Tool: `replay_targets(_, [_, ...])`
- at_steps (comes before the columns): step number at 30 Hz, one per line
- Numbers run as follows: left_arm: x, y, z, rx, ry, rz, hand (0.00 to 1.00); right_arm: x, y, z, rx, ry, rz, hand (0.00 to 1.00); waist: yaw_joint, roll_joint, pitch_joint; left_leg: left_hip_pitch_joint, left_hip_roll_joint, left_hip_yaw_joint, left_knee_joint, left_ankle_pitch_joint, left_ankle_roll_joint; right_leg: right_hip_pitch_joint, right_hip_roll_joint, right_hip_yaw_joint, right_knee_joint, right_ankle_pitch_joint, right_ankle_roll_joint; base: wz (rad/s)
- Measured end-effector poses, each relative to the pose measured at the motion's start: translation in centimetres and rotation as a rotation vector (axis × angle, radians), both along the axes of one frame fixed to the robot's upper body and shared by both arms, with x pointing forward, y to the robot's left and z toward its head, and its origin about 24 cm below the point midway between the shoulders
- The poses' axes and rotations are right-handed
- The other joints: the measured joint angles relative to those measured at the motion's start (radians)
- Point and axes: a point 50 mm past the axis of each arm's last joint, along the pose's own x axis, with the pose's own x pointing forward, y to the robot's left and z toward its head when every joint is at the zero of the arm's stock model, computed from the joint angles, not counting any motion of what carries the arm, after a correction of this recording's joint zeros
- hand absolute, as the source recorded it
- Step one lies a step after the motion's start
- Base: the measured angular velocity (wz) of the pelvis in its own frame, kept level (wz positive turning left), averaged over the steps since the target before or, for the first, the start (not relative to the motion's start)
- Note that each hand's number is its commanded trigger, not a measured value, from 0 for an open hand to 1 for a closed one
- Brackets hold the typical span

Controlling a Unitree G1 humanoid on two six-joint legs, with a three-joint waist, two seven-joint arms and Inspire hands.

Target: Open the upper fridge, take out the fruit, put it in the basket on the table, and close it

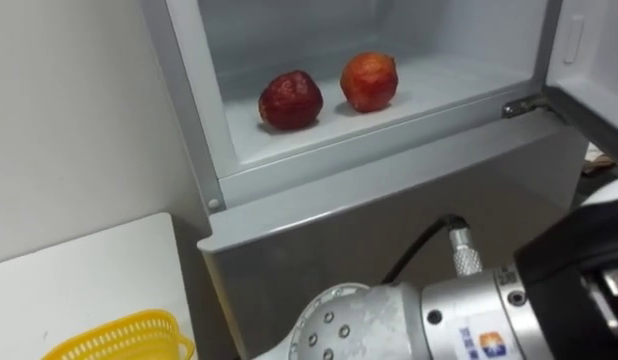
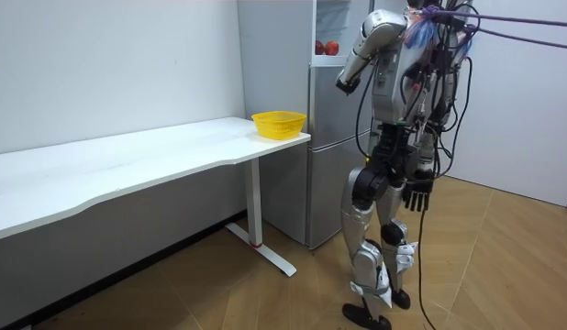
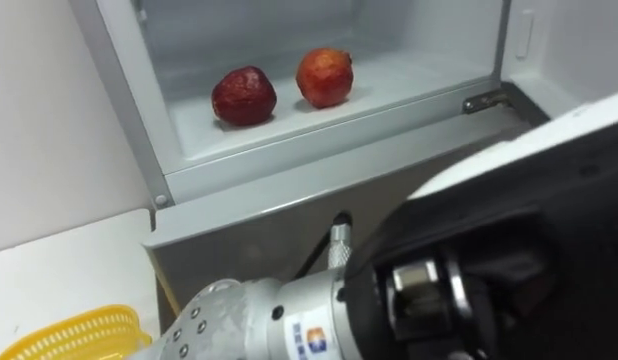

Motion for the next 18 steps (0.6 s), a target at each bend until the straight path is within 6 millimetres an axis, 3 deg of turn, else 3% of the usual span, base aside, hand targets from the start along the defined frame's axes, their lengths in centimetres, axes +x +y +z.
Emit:
replay_targets(5, [2.0,2.3,-2.4,0.048,0.082,0.171,0.0,-0.2,0.0,0.0,-0.017,-0.007,0.0,0.0,0.058,-0.006,0.0059,0.014,0.001,-0.003,-0.004,0.001,-0.002,0.012,-0.003,-0.006,0.0,-0.001,-0.003,0.05])
replay_targets(9, [3.0,5.6,-1.9,-0.022,0.084,0.354,0.0,-0.6,-0.1,-0.1,-0.014,0.0,-0.007,0.0,0.142,-0.026,0.0162,0.014,0.001,-0.012,-0.01,0.005,-0.007,0.006,-0.003,-0.011,0.003,-0.002,-0.004,0.02])
replay_targets(11, [3.6,7.4,-1.7,-0.071,0.086,0.454,0.0,-1.3,-0.1,-0.1,-0.011,0.004,-0.026,0.0,0.163,-0.04,0.0132,0.014,0.0,-0.026,-0.01,0.006,-0.008,0.014,-0.002,-0.031,-0.001,-0.002,-0.005,0.16])
replay_targets(13, [4.4,9.6,-2.1,-0.107,0.123,0.574,0.0,-2.3,-0.2,-0.2,-0.018,0.006,-0.05,0.0,0.209,-0.053,0.006,0.014,0.0,-0.035,-0.013,0.006,-0.009,0.023,0.002,-0.034,-0.001,-0.002,-0.006,0.12])
replay_targets(18, [5.0,13.5,-3.1,-0.121,0.172,0.811,0.0,-3.3,-0.4,-0.2,-0.043,0.008,-0.071,0.0,0.261,-0.059,-0.0013,0.016,-0.001,-0.065,-0.014,0.007,-0.01,0.031,0.003,-0.06,-0.001,-0.002,-0.006,0.12])
